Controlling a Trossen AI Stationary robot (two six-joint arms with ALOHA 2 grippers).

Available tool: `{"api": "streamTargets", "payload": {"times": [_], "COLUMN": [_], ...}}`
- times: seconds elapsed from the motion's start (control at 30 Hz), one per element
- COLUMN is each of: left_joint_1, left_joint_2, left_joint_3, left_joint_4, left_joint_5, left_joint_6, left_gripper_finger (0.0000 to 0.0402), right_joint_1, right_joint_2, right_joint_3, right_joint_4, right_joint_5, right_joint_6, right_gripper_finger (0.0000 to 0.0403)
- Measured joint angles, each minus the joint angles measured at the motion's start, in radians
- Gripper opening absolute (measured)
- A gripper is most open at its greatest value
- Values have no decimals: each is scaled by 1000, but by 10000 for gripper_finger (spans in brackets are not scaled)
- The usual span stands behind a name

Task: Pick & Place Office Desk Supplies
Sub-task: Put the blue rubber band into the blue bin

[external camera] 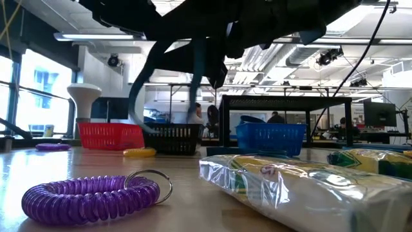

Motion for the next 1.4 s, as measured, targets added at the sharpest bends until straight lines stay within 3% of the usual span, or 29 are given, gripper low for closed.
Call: {"api": "streamTargets", "payload": {"times": [0.4, 0.57, 1.07, 1.4], "left_joint_1": [3, 2, 2, 2], "left_joint_2": [-3, -3, -3, -3], "left_joint_3": [0, 0, 0, 0], "left_joint_4": [2, 1, -15, -101], "left_joint_5": [3, 4, 5, 5], "left_joint_6": [55, 41, -50, -159], "left_gripper_finger": [1, 1, 1, 1], "right_joint_1": [12, 34, 80, 94], "right_joint_2": [0, 0, -1, -47], "right_joint_3": [0, 0, 0, 0], "right_joint_4": [-90, -112, -179, -174], "right_joint_5": [10, 92, 315, 404], "right_joint_6": [39, -31, -125, -236], "right_gripper_finger": [66, 8, 2, 2]}}
